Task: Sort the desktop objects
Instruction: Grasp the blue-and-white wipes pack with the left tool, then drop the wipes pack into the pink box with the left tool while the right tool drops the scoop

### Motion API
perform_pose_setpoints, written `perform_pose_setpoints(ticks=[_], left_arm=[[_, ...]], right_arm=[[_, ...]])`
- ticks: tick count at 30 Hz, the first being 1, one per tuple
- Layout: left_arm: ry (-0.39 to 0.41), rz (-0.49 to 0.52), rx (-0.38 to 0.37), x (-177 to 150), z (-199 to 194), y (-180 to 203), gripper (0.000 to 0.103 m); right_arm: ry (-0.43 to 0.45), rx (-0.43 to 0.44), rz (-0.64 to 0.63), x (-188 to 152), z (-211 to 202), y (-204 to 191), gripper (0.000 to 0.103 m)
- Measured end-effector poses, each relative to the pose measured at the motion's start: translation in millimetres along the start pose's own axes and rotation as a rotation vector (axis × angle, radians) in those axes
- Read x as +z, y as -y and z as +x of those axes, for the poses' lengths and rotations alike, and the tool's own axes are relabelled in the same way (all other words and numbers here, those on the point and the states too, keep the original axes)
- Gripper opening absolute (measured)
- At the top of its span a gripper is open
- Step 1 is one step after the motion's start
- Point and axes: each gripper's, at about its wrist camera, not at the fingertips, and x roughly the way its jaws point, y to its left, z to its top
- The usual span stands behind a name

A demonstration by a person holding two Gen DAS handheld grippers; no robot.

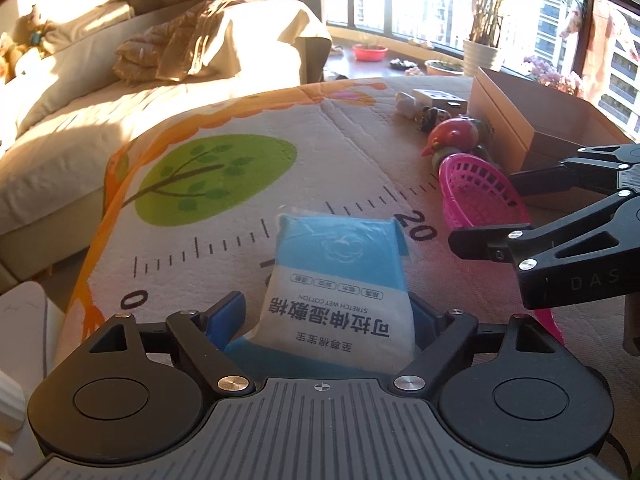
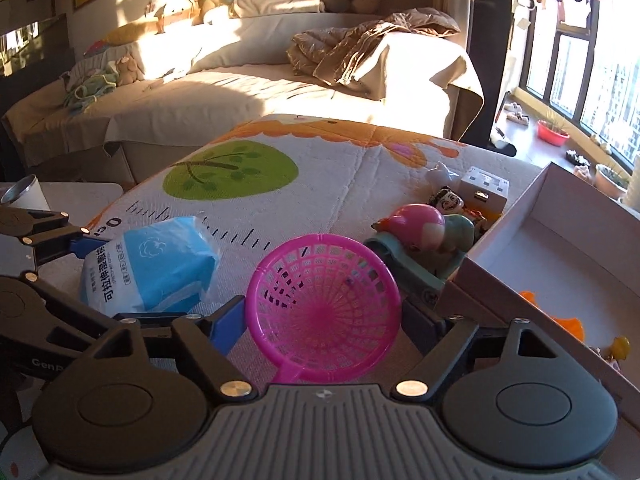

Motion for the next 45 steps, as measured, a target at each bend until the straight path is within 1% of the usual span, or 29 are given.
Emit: perform_pose_setpoints(ticks=[3, 6, 7, 8, 9, 10, 11, 15, 17, 19, 20, 22, 24, 26, 28, 30, 32, 34, 35, 36, 37, 38, 39, 41, 43, 45], left_arm=[[0.002, 0.001, -0.016, 0, 0, 4, 0.086], [0.003, 0.012, -0.038, 0, -1, 12, 0.080], [0.006, 0.016, -0.042, 0, -2, 16, 0.075], [0.007, 0.021, -0.050, 1, -3, 19, 0.071], [0.008, 0.025, -0.062, 1, -4, 23, 0.070], [0.009, 0.028, -0.074, 2, -5, 27, 0.067], [0.011, 0.039, -0.086, 2, -7, 32, 0.065], [0.043, 0.137, -0.145, 0, -26, 62, 0.063], [0.056, 0.170, -0.203, 3, -41, 77, 0.063], [0.074, 0.193, -0.284, 15, -59, 90, 0.062], [0.105, 0.215, -0.304, 23, -67, 98, 0.062], [0.192, 0.281, -0.307, 43, -82, 116, 0.062], [0.273, 0.328, -0.292, 64, -84, 134, 0.062], [0.311, 0.342, -0.289, 88, -73, 153, 0.063], [0.334, 0.360, -0.307, 108, -55, 170, 0.062], [0.333, 0.362, -0.320, 126, -30, 187, 0.062], [0.282, 0.335, -0.357, 141, 2, 200, 0.063], [0.193, 0.299, -0.389, 151, 32, 209, 0.065], [0.157, 0.270, -0.398, 153, 43, 207, 0.063], [0.148, 0.248, -0.408, 152, 47, 203, 0.063], [0.153, 0.235, -0.420, 151, 46, 196, 0.067], [0.163, 0.223, -0.425, 149, 42, 185, 0.074], [0.175, 0.215, -0.415, 145, 35, 177, 0.078], [0.207, 0.209, -0.363, 133, 18, 157, 0.089], [0.214, 0.204, -0.305, 115, 7, 142, 0.094], [0.191, 0.183, -0.269, 95, 0, 126, 0.095]], right_arm=[[-0.005, -0.003, 0.018, -7, -11, 5, 0.083], [-0.004, -0.013, 0.040, -21, -34, 13, 0.083], [-0.004, -0.021, 0.055, -27, -43, 18, 0.083], [-0.005, -0.029, 0.071, -32, -52, 22, 0.083], [-0.007, -0.041, 0.092, -39, -61, 27, 0.083], [-0.008, -0.054, 0.111, -45, -70, 32, 0.083], [-0.011, -0.069, 0.126, -50, -78, 36, 0.083], [-0.006, -0.131, 0.164, -71, -110, 48, 0.083], [0.013, -0.163, 0.169, -78, -129, 53, 0.083], [0.061, -0.181, 0.182, -74, -152, 61, 0.083], [0.092, -0.183, 0.194, -70, -164, 66, 0.083], [0.177, -0.209, 0.220, -57, -189, 80, 0.083], [0.250, -0.263, 0.217, -44, -205, 91, 0.083], [0.306, -0.335, 0.215, -31, -213, 106, 0.083], [0.336, -0.362, 0.219, -21, -215, 120, 0.083], [0.356, -0.386, 0.213, -11, -212, 133, 0.083], [0.357, -0.410, 0.214, -3, -204, 146, 0.083], [0.340, -0.408, 0.232, 4, -191, 162, 0.083], [0.326, -0.404, 0.243, 7, -183, 169, 0.083], [0.305, -0.399, 0.259, 9, -175, 177, 0.083], [0.284, -0.394, 0.273, 10, -165, 184, 0.083], [0.263, -0.388, 0.286, 10, -157, 190, 0.083], [0.240, -0.380, 0.298, 11, -147, 196, 0.083], [0.198, -0.368, 0.312, 12, -127, 204, 0.083], [0.162, -0.360, 0.311, 13, -106, 206, 0.083], [0.133, -0.349, 0.296, 14, -89, 202, 0.083]])
